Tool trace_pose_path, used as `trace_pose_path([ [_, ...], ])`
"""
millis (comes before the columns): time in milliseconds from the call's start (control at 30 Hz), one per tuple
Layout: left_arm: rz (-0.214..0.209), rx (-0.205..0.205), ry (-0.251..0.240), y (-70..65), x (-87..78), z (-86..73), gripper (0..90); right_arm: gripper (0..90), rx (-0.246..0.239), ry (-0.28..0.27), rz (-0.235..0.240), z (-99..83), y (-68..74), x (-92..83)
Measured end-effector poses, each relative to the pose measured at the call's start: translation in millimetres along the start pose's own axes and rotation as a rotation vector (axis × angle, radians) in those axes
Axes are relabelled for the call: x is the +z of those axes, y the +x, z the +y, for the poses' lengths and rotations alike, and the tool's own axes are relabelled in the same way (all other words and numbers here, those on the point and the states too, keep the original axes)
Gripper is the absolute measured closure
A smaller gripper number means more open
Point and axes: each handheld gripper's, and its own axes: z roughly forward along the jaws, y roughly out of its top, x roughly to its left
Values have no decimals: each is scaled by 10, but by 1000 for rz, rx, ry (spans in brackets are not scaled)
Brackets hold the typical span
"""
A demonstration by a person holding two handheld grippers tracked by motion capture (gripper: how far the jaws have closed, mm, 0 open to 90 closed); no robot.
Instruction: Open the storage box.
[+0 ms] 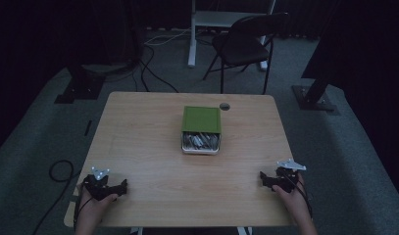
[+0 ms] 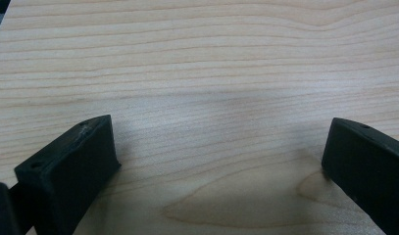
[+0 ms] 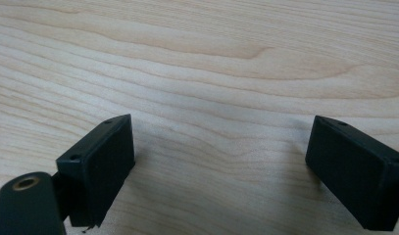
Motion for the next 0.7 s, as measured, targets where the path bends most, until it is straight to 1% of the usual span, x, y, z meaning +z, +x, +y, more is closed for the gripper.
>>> trace_pose_path([
  [100, 0, 3, 2, -3, -5, -3, 5, 106, 0, 0, 0, 0, 0, 0],
  [133, -7, 12, 0, -9, -8, -7, 5, 106, 0, 0, 0, 0, 0, 0],
  [167, -7, 12, 0, -9, -8, -7, 5, 106, 0, 0, 0, 0, 0, 0],
  [200, -11, 17, 0, -7, -9, -8, 5, 106, 0, 0, 0, 0, 0, 0],
  [267, -34, 42, 2, 5, -15, -13, 6, 106, 0, 0, 0, 0, 0, 0],
  [300, -34, 42, 2, 5, -15, -13, 5, 106, 0, 0, 0, 0, 0, 0],
  [400, -34, 86, -9, 0, -27, -17, 6, 106, 0, 0, 0, 0, 0, 0],
  [533, -44, 94, -26, -13, -27, -8, 6, 106, 1, 0, 0, 1, 0, 0],
  [567, -42, 100, -36, -21, -34, 2, 6, 106, 0, 0, 0, 0, 0, 0],
  [700, -56, 126, -56, -74, -44, 47, 6, 106, 0, 0, 0, 0, 0, 0],
])
